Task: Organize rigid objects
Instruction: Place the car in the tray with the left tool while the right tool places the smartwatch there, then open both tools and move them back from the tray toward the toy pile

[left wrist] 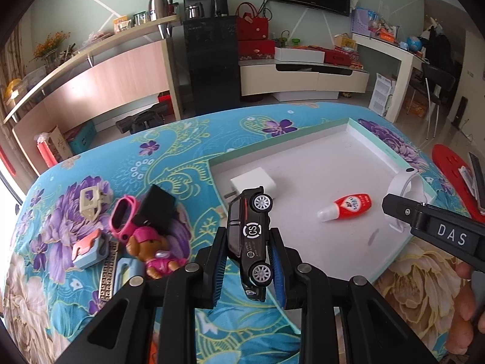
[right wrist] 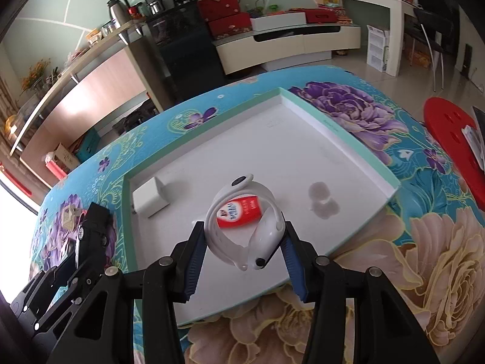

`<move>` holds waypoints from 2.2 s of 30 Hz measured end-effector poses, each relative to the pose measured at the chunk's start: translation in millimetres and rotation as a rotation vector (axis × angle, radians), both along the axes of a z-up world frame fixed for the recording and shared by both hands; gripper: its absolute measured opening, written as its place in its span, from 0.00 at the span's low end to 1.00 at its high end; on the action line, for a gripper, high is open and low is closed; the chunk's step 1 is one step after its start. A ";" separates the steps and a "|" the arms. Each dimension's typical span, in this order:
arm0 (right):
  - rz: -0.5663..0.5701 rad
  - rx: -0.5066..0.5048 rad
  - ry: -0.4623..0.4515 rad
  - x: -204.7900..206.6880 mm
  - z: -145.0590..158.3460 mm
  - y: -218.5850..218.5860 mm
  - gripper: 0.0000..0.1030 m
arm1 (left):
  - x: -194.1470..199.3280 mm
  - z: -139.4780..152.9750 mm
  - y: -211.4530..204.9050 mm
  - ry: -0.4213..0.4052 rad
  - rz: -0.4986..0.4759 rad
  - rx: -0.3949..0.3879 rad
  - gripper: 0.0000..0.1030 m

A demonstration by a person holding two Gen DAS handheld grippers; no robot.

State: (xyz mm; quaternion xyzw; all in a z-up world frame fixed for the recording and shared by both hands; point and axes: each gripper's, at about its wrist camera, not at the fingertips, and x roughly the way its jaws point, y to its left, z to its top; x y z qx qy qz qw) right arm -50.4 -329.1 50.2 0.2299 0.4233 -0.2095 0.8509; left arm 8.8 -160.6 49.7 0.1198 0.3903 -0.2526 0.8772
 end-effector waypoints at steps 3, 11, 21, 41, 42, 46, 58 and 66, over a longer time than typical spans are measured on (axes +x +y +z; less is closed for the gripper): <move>-0.052 -0.010 0.010 -5.9 -2.2 -12.5 0.49 | -2.1 -3.7 -16.3 -0.004 -0.026 0.004 0.28; -0.077 0.008 -0.021 -8.1 -6.1 -22.4 0.49 | -0.7 -17.5 -40.5 0.014 -0.064 0.000 0.28; -0.071 -0.004 0.018 -1.7 -15.2 -19.8 0.49 | 4.8 -26.8 -37.2 0.039 -0.044 0.006 0.28; -0.069 -0.001 0.042 3.4 -21.7 -17.7 0.74 | 21.7 -24.9 -5.6 0.058 0.087 -0.013 0.93; -0.067 -0.004 0.043 4.1 -21.9 -17.1 0.75 | 23.7 -25.5 -2.8 0.060 0.100 -0.013 0.95; -0.055 -0.014 0.052 7.1 -22.1 -13.4 0.78 | 30.3 -26.4 9.4 0.072 0.146 -0.023 0.98; 0.034 -0.041 0.012 18.6 -11.7 10.8 0.86 | 38.8 -19.5 48.8 0.061 0.264 -0.023 1.00; 0.176 -0.051 -0.006 37.7 -7.7 53.6 0.86 | 44.1 -12.5 91.3 0.060 0.381 -0.005 1.00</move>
